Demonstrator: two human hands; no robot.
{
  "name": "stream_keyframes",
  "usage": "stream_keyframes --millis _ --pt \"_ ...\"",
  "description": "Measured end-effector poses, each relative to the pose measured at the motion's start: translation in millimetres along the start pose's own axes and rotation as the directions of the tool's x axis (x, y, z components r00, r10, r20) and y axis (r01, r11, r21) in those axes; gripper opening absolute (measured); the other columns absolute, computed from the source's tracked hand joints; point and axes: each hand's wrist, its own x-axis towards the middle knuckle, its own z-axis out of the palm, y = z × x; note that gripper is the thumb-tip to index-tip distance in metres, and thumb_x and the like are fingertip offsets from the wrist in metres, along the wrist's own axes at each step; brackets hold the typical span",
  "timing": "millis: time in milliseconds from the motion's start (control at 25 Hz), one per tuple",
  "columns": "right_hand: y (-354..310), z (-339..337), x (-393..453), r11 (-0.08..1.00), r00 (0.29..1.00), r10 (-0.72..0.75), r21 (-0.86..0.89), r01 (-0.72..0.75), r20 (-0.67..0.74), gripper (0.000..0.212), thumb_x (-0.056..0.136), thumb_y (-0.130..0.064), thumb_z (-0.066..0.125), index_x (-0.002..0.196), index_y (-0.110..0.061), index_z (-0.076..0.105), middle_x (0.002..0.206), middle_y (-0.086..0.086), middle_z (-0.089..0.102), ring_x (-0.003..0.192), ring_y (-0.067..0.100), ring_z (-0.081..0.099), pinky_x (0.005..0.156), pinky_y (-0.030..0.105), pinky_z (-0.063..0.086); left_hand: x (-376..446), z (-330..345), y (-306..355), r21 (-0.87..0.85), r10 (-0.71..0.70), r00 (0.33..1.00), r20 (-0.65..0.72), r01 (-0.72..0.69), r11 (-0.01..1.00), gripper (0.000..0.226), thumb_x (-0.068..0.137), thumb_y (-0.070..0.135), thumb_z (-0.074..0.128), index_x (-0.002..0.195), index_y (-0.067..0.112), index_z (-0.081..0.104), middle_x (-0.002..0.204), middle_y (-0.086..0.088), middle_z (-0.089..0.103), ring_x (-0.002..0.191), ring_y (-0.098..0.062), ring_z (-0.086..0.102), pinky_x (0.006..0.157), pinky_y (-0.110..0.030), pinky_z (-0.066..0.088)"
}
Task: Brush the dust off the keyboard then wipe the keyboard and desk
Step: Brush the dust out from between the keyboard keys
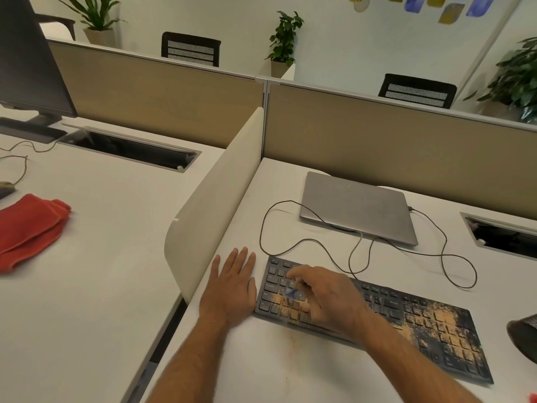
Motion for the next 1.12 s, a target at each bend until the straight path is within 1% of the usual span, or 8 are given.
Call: stream_keyframes --millis 160,320,480,640,720,840,960,1120 --pt "-2.7 2.5 -1.7 0.998 1.0 -0.001 -0.06 0.002 0.012 0.054 0.082 -0.013 0.067 0.127 -0.03 0.041 0.081 -0.007 0.065 0.064 0.008 0.055 0.048 0.026 0.051 0.3 -0.9 0.1 0.005 0.004 1.0 0.0 -0.004 1.0 0.075 0.09 0.046 -0.002 0.161 0.025 0.009 0.168 0.004 0.001 0.154 -0.014 -0.008 0.125 -0.047 -0.006" --pt "-3.7 4.0 1.2 1.0 0.999 -0.016 0.026 0.017 -0.031 0.041 0.088 -0.018 0.059 0.123 -0.03 0.042 0.084 -0.007 0.066 0.068 0.009 0.058 0.052 0.029 0.053 0.3 1.2 -0.4 -0.004 0.002 1.0 -0.02 -0.002 1.0 0.073 0.092 0.045 0.001 0.16 0.025 0.012 0.168 0.004 0.005 0.154 -0.014 -0.006 0.125 -0.048 -0.004" --pt "-4.6 11.3 2.3 0.997 0.999 -0.034 -0.073 0.034 0.008 0.057 0.084 -0.014 0.066 0.131 -0.031 0.039 0.088 -0.009 0.067 0.07 0.007 0.058 0.052 0.027 0.053 0.0 1.3 -0.8 0.009 0.004 1.0 -0.006 -0.004 1.0 0.074 0.09 0.045 -0.001 0.161 0.025 0.009 0.168 0.004 0.001 0.154 -0.014 -0.008 0.125 -0.047 -0.007" --pt "-4.9 7.5 4.8 0.999 0.999 -0.043 0.025 0.043 -0.006 0.041 0.087 -0.017 0.059 0.125 -0.028 0.044 0.086 -0.007 0.067 0.071 0.01 0.06 0.055 0.031 0.054 -0.8 -0.2 0.1 -0.005 0.007 1.0 -0.022 -0.008 1.0 0.074 0.091 0.045 0.0 0.16 0.024 0.01 0.168 0.003 0.002 0.154 -0.014 -0.007 0.124 -0.047 -0.007" --pt "-2.9 8.0 7.0 0.999 0.999 -0.032 -0.03 0.031 -0.039 0.048 0.085 -0.014 0.063 0.127 -0.028 0.044 0.085 -0.007 0.066 0.069 0.009 0.058 0.052 0.03 0.053 -0.9 1.2 -0.4 -0.007 0.008 1.0 -0.026 -0.008 1.0 0.073 0.091 0.045 0.001 0.16 0.024 0.011 0.168 0.003 0.004 0.154 -0.014 -0.006 0.125 -0.047 -0.006" --pt "-7.3 12.2 4.0 0.993 0.997 -0.078 -0.09 0.079 0.022 0.05 0.085 -0.016 0.064 0.129 -0.029 0.043 0.093 -0.009 0.068 0.074 0.008 0.06 0.057 0.025 0.053 -0.3 1.7 -0.9 -0.012 0.007 1.0 -0.027 -0.008 1.0 0.072 0.092 0.045 0.002 0.16 0.024 0.012 0.168 0.003 0.005 0.154 -0.014 -0.005 0.125 -0.047 -0.006" --pt "-6.1 10.2 6.1 0.998 0.999 -0.046 0.038 0.047 -0.018 0.035 0.09 -0.02 0.055 0.123 -0.029 0.046 0.089 -0.008 0.067 0.074 0.009 0.061 0.058 0.03 0.054 0.1 2.2 -0.7 0.0 0.006 1.0 -0.03 -0.006 1.0 0.072 0.092 0.045 0.002 0.16 0.024 0.011 0.168 0.004 0.004 0.154 -0.014 -0.006 0.125 -0.047 -0.005" --pt "-3.7 12.0 8.0 0.999 0.999 -0.038 -0.034 0.038 -0.012 0.049 0.089 -0.02 0.059 0.131 -0.032 0.036 0.091 -0.007 0.067 0.075 0.011 0.06 0.056 0.031 0.054 0.0 3.3 -1.9 -0.001 0.006 1.0 -0.025 -0.006 1.0 0.072 0.092 0.045 0.002 0.16 0.025 0.01 0.168 0.003 0.003 0.154 -0.014 -0.007 0.125 -0.047 -0.006"
